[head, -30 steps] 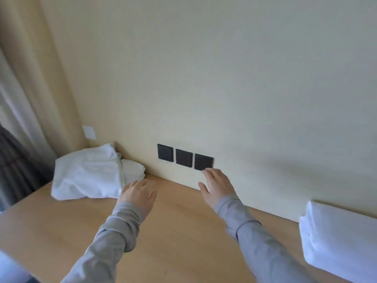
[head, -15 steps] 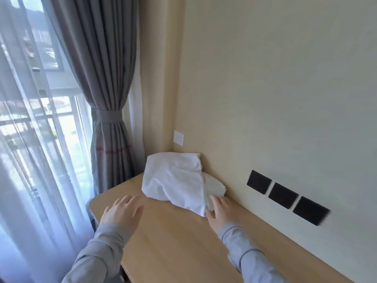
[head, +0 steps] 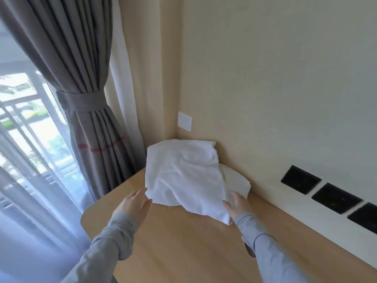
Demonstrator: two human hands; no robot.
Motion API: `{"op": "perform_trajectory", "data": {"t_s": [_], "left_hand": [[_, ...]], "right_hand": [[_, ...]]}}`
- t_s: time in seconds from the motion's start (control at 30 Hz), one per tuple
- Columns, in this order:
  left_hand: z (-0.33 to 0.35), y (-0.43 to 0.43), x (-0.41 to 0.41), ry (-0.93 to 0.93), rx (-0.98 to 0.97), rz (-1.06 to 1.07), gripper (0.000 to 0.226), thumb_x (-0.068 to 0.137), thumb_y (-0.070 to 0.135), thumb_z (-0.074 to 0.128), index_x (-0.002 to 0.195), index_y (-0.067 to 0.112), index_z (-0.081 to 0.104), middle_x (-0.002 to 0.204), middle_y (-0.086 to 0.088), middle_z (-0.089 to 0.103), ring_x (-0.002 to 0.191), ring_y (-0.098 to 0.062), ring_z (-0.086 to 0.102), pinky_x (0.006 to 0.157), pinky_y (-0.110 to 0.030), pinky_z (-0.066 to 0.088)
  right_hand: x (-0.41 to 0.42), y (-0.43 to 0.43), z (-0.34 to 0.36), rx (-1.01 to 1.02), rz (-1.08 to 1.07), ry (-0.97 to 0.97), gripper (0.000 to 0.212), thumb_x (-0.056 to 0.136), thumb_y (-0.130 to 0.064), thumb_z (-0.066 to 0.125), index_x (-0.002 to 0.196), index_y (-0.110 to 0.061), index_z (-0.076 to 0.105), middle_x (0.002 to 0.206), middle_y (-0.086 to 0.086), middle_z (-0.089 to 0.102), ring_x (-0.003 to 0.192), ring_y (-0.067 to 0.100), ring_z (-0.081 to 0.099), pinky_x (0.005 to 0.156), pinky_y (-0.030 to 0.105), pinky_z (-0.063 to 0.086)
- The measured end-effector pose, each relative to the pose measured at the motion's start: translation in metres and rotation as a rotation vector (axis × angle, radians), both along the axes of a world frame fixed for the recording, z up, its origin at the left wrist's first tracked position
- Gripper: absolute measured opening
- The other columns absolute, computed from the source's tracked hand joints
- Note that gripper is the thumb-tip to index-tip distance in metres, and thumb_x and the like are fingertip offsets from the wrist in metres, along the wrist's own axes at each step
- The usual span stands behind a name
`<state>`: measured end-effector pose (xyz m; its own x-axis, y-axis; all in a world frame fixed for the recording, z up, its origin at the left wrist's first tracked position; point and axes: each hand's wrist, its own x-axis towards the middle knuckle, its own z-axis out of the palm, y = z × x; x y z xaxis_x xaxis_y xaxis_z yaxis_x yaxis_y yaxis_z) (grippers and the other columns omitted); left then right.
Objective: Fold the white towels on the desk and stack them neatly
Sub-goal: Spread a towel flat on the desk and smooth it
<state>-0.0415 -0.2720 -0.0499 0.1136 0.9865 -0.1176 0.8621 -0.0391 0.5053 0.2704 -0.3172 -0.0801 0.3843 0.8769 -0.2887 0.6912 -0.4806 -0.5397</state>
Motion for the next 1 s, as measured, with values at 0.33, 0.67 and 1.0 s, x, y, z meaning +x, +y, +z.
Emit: {"op": "perform_trajectory", "data": {"t_s": [0.33, 0.67, 1.0], "left_hand": [[-0.085, 0.139, -0.012, -0.053, -0.313, 0.032, 0.05, 0.092, 0.034, 0.051, 0.131, 0.005, 0.041, 0.127, -0.019, 0.051, 0.111, -0.036, 0.05, 0.087, -0.04, 0.041], [-0.148, 0.214, 0.014, -0.704, -0.629, 0.337, 0.062, 0.075, 0.035, 0.075, 0.124, 0.006, 0.049, 0.109, -0.013, 0.056, 0.098, -0.036, 0.053, 0.091, -0.049, 0.044], [-0.095, 0.216, 0.032, -0.859, -0.613, 0.412, 0.057, 0.063, 0.049, 0.078, 0.102, 0.016, 0.053, 0.089, -0.005, 0.06, 0.075, -0.026, 0.056, 0.075, -0.041, 0.043]], "right_hand": [[-0.012, 0.046, -0.032, -0.076, -0.315, 0.187, 0.055, 0.088, -0.039, 0.059, 0.133, -0.012, 0.041, 0.128, 0.007, 0.051, 0.113, 0.023, 0.05, 0.09, 0.03, 0.041], [-0.027, 0.077, -0.046, -0.05, -0.636, 0.321, 0.064, 0.074, -0.039, 0.073, 0.126, -0.019, 0.041, 0.111, 0.002, 0.056, 0.095, 0.023, 0.054, 0.081, 0.034, 0.046], [-0.022, 0.077, -0.005, 0.101, -0.501, 0.157, 0.045, 0.072, -0.058, 0.056, 0.084, -0.015, 0.054, 0.082, 0.003, 0.062, 0.078, 0.023, 0.059, 0.069, 0.036, 0.047]]}}
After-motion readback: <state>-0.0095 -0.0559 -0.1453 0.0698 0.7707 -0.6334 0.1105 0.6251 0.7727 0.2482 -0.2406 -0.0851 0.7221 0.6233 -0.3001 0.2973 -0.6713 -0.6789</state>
